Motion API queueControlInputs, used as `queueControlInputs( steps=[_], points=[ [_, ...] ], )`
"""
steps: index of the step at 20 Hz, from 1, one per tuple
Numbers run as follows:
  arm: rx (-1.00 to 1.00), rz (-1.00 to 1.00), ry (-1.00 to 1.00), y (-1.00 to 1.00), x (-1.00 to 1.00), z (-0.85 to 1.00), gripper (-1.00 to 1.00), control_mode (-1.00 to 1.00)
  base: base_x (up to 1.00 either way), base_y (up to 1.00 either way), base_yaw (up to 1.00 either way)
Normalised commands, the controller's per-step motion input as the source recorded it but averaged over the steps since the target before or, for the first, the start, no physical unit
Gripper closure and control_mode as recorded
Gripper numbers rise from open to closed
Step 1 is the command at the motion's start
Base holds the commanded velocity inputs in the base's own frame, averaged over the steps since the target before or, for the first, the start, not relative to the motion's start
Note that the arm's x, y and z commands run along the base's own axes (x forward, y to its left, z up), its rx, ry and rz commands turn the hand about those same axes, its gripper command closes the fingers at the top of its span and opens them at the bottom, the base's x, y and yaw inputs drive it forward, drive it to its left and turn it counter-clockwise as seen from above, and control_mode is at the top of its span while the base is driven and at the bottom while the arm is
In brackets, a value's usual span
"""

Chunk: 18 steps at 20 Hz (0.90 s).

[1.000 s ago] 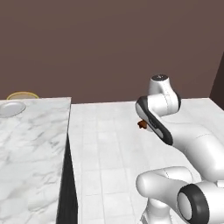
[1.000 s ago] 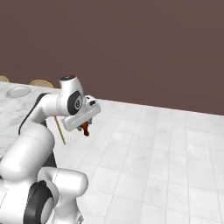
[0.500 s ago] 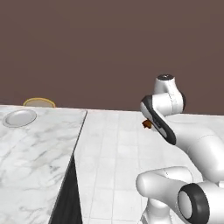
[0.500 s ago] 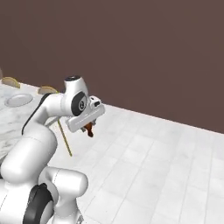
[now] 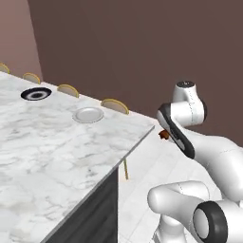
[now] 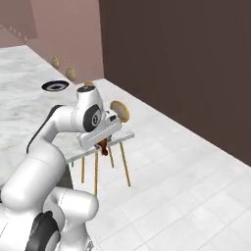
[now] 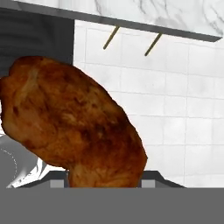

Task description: Take the chicken drumsticks from the pan and place one on each plate on the dining counter.

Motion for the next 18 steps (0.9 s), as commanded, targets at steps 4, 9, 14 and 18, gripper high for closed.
queueControlInputs(
  steps=[4,9,14,18],
  points=[
    [0.00,0.00,0.00,0.00,0.00,0.00,1.00,1.00,0.68,-0.18,0.70],
    [0.00,0.00,0.00,0.00,0.00,0.00,1.00,1.00,0.67,-0.30,0.55],
    [0.00,0.00,0.00,0.00,0.00,0.00,1.00,1.00,0.65,-0.37,0.49],
    [0.00,0.00,0.00,0.00,0.00,0.00,1.00,1.00,0.32,-0.30,0.31]
  ],
)
